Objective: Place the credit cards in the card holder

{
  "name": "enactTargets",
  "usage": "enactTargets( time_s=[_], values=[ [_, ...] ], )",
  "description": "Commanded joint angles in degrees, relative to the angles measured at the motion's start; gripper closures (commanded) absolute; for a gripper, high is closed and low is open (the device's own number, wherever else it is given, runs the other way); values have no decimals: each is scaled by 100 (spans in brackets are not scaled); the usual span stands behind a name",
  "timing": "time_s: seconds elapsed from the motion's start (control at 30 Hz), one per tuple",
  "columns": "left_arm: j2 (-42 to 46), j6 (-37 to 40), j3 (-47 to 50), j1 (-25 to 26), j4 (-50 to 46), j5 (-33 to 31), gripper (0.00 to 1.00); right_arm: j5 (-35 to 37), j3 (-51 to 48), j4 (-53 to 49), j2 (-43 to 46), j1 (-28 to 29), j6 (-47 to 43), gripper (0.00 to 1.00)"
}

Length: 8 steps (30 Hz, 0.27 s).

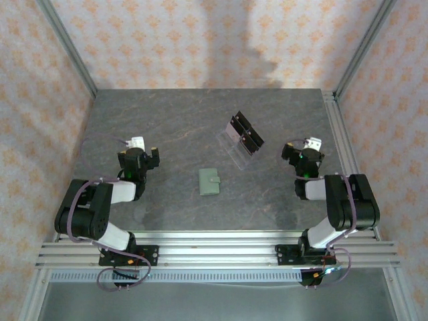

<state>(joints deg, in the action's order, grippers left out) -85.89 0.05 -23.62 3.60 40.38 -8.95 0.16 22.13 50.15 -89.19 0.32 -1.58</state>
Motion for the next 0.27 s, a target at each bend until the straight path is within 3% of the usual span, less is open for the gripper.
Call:
enactTargets(
  time_s=[0.0, 0.23],
  values=[
    [-6, -5, -108, -43, 176, 41, 0, -16, 70, 12, 5, -18, -10, 1],
    [2, -5, -86, -43, 214, 34, 0, -32, 2, 98, 44, -13, -23, 1]
  ],
)
